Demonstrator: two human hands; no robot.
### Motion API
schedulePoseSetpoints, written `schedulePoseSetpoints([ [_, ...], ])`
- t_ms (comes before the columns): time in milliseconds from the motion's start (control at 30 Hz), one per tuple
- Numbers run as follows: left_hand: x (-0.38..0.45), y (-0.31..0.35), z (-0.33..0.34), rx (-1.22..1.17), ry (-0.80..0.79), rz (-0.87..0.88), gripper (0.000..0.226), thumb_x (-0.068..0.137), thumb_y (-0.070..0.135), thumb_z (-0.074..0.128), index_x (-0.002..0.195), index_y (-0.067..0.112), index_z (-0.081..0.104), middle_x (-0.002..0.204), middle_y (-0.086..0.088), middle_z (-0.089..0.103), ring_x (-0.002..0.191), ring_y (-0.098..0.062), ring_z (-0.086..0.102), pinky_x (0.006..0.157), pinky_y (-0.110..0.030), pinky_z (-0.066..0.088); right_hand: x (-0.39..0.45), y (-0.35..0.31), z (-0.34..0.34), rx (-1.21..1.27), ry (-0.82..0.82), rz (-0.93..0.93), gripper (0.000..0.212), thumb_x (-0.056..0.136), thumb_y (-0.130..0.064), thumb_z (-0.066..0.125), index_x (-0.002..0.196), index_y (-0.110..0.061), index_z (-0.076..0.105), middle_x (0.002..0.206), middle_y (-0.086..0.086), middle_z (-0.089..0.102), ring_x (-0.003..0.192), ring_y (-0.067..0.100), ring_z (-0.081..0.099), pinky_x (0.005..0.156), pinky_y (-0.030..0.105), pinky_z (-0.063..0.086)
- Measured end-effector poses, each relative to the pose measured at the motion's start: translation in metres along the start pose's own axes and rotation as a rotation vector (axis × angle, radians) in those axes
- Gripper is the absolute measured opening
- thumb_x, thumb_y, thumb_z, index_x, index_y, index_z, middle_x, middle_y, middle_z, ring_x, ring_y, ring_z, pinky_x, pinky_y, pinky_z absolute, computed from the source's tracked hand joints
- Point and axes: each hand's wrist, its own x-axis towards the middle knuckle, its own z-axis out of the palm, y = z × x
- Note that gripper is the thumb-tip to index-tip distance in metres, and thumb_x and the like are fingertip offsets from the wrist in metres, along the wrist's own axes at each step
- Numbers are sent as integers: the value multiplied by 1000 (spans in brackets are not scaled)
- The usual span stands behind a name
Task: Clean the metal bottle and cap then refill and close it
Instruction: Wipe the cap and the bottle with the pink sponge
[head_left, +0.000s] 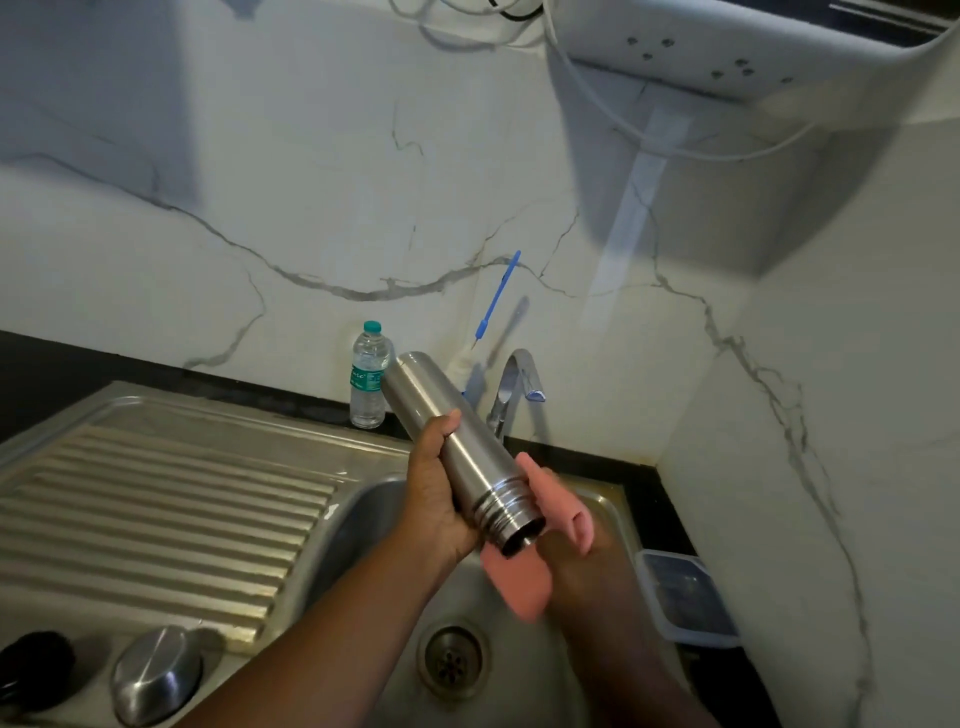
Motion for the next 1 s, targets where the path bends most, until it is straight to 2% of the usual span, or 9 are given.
schedulePoseSetpoints([
  [100,1,2,-7,105,27,125,67,71,46,74,122,8,52,92,-19,66,80,-35,67,78,-50,57,-2,-10,6,406,39,352,39,84,11,47,110,-14,61,101,17,68,97,34,65,93,53,49],
  [267,0,-2,-18,257,94,320,87,55,56,83,123,10,55,111,-20,70,98,-35,71,91,-57,54,-15,-23,13,-125,-40,-147,46,95,-7,50,136,-29,47,127,-11,55,112,1,56,87,12,48],
  [400,-6,6,-12,-10,60,60,66,69,42,74,121,7,54,95,-20,67,83,-37,69,78,-49,57,-27,-8,16,-136,-40,-98,44,89,-8,45,125,-29,59,120,-6,65,111,10,61,88,24,51],
  [467,-10,3,-7,-41,40,40,61,74,45,71,119,7,54,86,-18,66,71,-34,68,70,-44,56,-25,-13,16,-123,-11,-21,33,94,-2,47,103,-30,63,107,-2,69,93,1,64,77,16,52],
  [533,-12,-1,-4,29,38,83,70,67,49,77,120,9,53,92,-19,66,73,-34,69,68,-45,57,-18,-19,11,-137,-37,88,35,95,-5,50,95,-40,50,95,-7,63,88,5,59,87,25,50],
  [667,-3,-4,-3,218,40,168,74,65,39,78,127,11,50,110,-22,67,97,-37,68,86,-52,56,-18,-13,3,-63,-12,-107,36,92,-7,46,110,-33,63,111,-8,67,105,11,62,90,31,49],
  [767,0,-9,2,127,58,130,64,71,36,69,125,9,51,102,-20,65,90,-37,66,81,-48,55,-17,10,-6,-86,-23,-272,55,85,-11,42,128,-44,51,130,-16,58,122,8,53,97,28,47],
  [867,3,-16,5,85,42,173,56,81,47,63,120,8,54,89,-17,65,77,-32,65,73,-42,56,-11,20,-11,65,-15,-164,52,87,-4,43,129,-32,55,124,-9,63,115,8,59,91,28,50],
  [1000,3,-20,12,203,20,229,46,81,45,63,111,11,56,75,-13,67,67,-27,64,66,-39,56,5,25,-26,411,-33,380,47,83,17,42,115,-11,63,93,10,73,89,25,69,76,40,55],
])
